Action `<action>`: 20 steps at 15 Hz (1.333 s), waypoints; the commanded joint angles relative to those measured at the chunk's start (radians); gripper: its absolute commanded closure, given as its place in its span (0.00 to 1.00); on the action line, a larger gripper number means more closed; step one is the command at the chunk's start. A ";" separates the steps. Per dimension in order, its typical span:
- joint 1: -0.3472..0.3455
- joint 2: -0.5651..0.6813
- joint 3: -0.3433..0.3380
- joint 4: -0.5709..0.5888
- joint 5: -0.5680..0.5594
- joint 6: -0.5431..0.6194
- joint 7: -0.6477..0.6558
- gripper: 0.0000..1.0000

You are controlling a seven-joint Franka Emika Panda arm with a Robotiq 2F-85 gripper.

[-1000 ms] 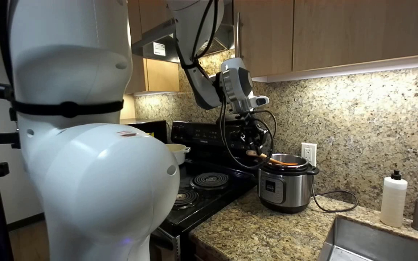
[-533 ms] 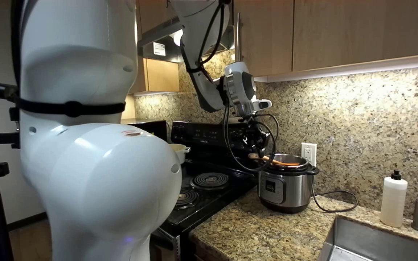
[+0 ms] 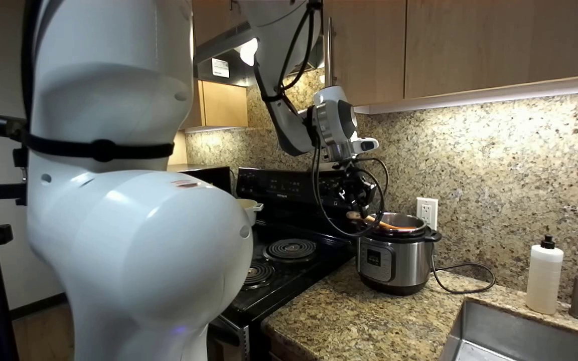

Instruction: Put the wooden spatula inside the rice cooker

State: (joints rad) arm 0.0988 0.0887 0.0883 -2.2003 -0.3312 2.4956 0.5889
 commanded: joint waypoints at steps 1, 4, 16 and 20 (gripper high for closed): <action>0.016 0.012 -0.020 0.019 -0.031 -0.002 0.025 0.90; 0.020 0.017 -0.028 0.030 -0.035 -0.005 0.027 0.90; 0.032 0.022 -0.041 0.057 -0.041 -0.006 0.033 0.06; 0.035 0.016 -0.043 0.052 -0.040 -0.005 0.031 0.00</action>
State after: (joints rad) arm 0.1220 0.1107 0.0563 -2.1489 -0.3364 2.4947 0.5889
